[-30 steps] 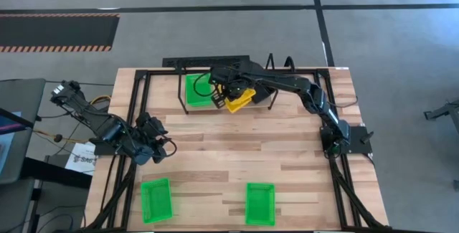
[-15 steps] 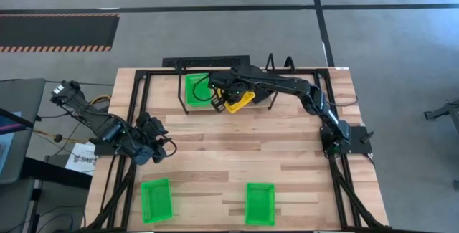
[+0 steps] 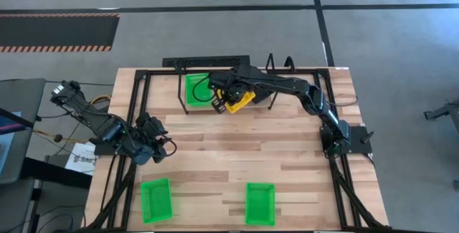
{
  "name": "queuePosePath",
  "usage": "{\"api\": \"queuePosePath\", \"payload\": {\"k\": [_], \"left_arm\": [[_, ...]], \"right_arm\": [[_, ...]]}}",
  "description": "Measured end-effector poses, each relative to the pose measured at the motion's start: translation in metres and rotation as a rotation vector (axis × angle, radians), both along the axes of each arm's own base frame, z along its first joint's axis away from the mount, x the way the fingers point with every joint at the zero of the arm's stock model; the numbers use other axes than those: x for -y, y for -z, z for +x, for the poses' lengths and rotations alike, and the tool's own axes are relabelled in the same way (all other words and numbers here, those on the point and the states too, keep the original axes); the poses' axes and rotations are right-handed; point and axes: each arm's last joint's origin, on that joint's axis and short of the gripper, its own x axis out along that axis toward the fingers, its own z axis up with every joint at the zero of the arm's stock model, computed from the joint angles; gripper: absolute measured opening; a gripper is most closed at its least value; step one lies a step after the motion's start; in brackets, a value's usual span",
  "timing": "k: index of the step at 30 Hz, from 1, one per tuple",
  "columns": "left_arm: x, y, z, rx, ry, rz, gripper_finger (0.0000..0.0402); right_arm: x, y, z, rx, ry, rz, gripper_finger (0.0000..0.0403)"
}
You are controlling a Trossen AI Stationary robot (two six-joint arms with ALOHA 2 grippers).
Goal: Stack baskets on shelf by color
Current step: Stack the yellow bin on top of the yellow bins on the shelf
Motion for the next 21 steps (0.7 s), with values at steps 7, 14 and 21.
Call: {"api": "queuePosePath", "payload": {"k": [7,14,21], "left_arm": [[0.0,0.0,0.0,0.006,-0.013,-0.008,0.0125],[0.0,0.0,0.0,0.006,-0.014,-0.009,0.0125],[-0.0001,0.0,0.0,0.007,-0.015,-0.008,0.0125]], "right_arm": [[0.0006,-0.0002,0.0006,0.005,-0.01,-0.007,0.0005],[0.0016,-0.0004,0.0009,0.009,-0.014,-0.012,0.0003],[0.0016,-0.0004,0.001,0.009,-0.017,-0.014,0.0003]]}}
